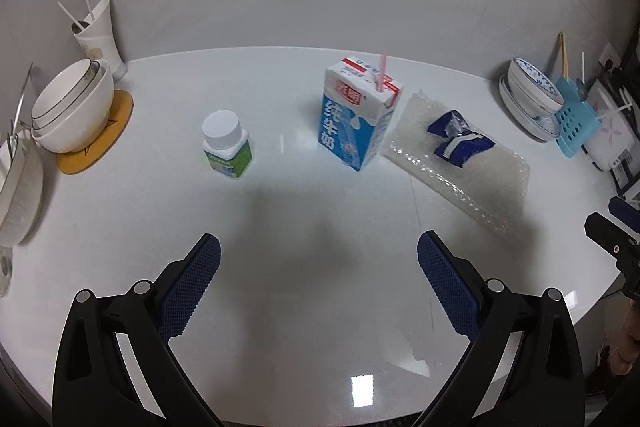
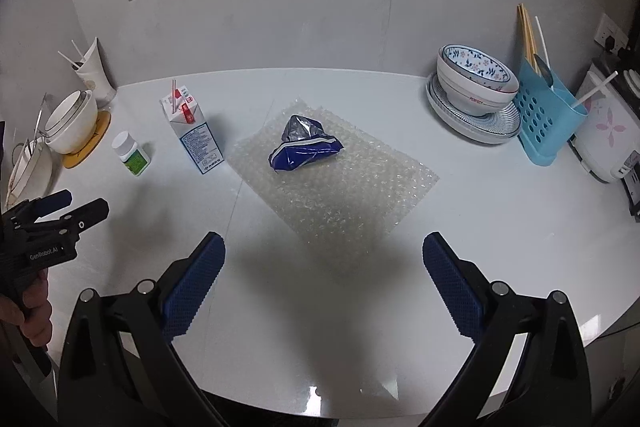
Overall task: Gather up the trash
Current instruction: 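Grasp the white pill bottle with the left tool while the right tool approaches the blue packet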
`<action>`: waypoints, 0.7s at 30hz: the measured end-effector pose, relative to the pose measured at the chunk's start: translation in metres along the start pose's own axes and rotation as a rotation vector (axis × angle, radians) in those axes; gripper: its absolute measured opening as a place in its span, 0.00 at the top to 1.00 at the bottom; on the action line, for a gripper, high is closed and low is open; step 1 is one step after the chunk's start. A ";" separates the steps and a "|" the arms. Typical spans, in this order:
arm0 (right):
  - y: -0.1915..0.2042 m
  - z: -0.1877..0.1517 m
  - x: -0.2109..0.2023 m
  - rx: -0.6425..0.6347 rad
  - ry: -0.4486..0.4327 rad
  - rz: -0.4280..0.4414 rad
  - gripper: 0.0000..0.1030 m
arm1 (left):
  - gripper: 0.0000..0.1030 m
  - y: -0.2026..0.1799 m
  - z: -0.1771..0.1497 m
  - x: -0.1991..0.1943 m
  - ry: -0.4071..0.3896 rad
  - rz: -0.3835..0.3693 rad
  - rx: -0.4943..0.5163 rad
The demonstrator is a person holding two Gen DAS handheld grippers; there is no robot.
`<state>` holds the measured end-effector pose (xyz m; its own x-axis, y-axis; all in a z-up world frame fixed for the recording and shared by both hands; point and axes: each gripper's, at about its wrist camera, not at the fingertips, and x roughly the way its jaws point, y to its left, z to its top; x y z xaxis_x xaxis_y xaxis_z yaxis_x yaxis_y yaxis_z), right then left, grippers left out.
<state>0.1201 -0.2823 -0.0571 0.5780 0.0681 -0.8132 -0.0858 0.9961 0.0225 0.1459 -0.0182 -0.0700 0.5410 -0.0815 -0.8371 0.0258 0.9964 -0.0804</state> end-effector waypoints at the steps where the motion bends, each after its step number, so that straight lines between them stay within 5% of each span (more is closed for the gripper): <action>1: 0.002 0.004 0.007 -0.005 0.005 -0.002 0.08 | 0.06 0.005 0.003 0.005 0.001 0.008 -0.005; 11: 0.013 0.044 0.080 0.002 0.097 0.003 0.08 | 0.06 0.058 0.036 0.059 0.021 0.064 -0.073; 21: -0.002 0.087 0.144 0.210 0.247 0.008 0.08 | 0.06 0.081 0.054 0.096 0.045 0.063 -0.089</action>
<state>0.2738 -0.2695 -0.1240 0.3617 0.0853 -0.9284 0.0951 0.9872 0.1278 0.2459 0.0563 -0.1278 0.5008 -0.0212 -0.8653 -0.0832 0.9939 -0.0725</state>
